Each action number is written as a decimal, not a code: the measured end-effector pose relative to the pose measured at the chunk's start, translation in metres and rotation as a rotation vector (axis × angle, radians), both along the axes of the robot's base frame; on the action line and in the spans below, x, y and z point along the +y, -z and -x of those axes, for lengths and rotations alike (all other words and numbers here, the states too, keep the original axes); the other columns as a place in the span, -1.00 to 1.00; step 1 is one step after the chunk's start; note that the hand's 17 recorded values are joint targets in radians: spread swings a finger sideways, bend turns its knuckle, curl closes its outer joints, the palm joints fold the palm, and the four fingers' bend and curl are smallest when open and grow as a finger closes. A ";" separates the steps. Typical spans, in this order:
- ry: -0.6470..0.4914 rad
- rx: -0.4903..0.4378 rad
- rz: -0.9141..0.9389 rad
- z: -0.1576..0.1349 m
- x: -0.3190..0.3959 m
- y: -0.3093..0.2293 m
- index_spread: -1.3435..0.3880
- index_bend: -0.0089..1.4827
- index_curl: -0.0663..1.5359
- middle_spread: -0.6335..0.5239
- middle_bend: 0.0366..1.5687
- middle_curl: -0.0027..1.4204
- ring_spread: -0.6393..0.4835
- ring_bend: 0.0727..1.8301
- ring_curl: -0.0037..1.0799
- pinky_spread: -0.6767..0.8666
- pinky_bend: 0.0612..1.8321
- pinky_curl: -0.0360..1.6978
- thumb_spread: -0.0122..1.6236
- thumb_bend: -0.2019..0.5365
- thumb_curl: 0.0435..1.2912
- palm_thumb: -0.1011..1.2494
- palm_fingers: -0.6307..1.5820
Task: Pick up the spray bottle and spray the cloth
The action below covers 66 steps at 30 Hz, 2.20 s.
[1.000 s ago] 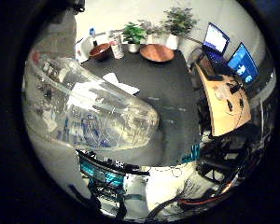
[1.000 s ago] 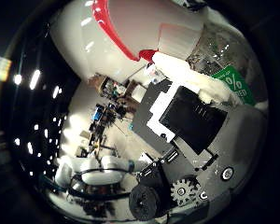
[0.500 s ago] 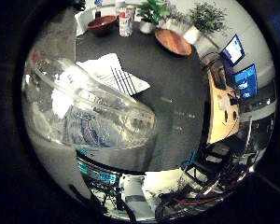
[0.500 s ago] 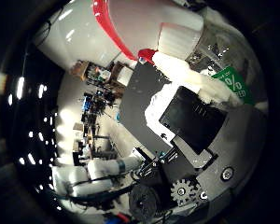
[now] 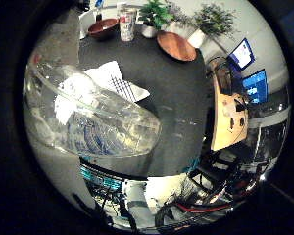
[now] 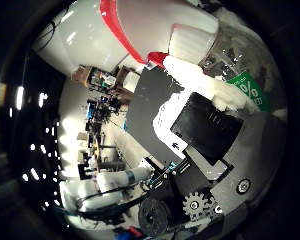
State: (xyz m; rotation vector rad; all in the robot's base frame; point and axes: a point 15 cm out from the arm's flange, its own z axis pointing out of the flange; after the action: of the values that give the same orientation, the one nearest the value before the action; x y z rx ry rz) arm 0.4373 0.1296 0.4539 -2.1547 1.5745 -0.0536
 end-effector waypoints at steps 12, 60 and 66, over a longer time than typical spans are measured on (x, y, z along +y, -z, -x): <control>-0.027 0.059 0.011 0.009 0.019 0.061 0.22 0.60 -0.08 -0.22 0.70 0.08 -0.26 0.54 0.23 -0.50 0.36 -0.06 -0.75 -0.51 0.44 0.72 0.63; -0.357 -0.352 -0.780 0.050 0.226 -0.087 0.23 0.62 -0.08 -0.22 0.70 0.09 -0.27 0.51 0.25 -0.53 0.35 -0.06 -0.70 -0.51 0.46 0.71 0.64; -0.441 -0.159 -0.957 0.057 0.277 -0.037 0.23 0.62 -0.08 -0.22 0.70 0.09 -0.27 0.51 0.25 -0.53 0.35 -0.06 -0.70 -0.51 0.46 0.72 0.64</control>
State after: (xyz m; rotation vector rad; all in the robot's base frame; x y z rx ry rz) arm 0.3802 0.4063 0.4910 -1.5915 0.7398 0.5423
